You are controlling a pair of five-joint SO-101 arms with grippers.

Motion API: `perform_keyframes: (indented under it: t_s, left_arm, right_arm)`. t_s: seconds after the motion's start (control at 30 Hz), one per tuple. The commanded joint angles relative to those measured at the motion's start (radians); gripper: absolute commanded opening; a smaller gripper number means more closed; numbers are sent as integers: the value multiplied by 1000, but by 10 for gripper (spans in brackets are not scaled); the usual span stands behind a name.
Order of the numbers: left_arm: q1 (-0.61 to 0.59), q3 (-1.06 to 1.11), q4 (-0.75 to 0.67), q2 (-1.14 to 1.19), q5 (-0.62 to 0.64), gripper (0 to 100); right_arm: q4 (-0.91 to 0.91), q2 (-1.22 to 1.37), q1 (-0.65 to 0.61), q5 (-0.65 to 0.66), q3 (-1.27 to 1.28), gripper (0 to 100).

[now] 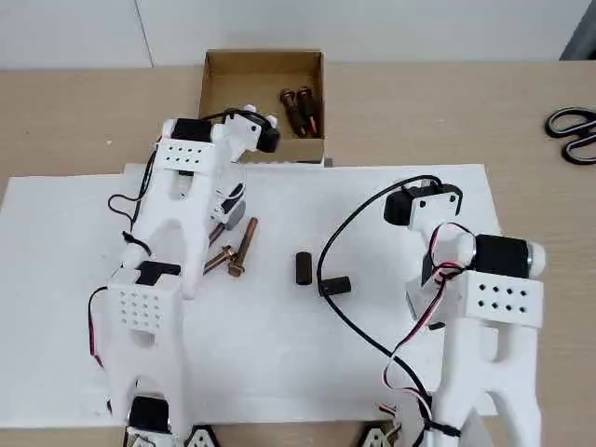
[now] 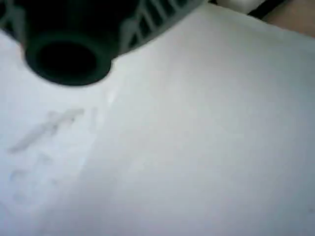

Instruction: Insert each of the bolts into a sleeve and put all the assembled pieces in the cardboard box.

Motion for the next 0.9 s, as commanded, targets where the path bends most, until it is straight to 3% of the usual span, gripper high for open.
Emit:
perform_keyframes:
  t_s: [0.0, 0.13, 0.37, 0.53, 0.87]
  left_arm:
    - [8, -50, 18, -9, 2, 115]
    - [5, -36, -6, -3, 2, 107]
    - [5, 25, -75, 52, 2, 6]
    - [5, 16, -74, 120, 3, 6]
    - [2, -222, 83, 12, 48, 6]
  right_arm:
    - [-4, -19, 10, -11, -3, 3]
    - [-4, -19, 10, -11, -3, 3]
    - [-4, -19, 10, -11, -3, 3]
    - [-4, -19, 10, -11, -3, 3]
    - [2, -30, -1, -21, -11, 3]
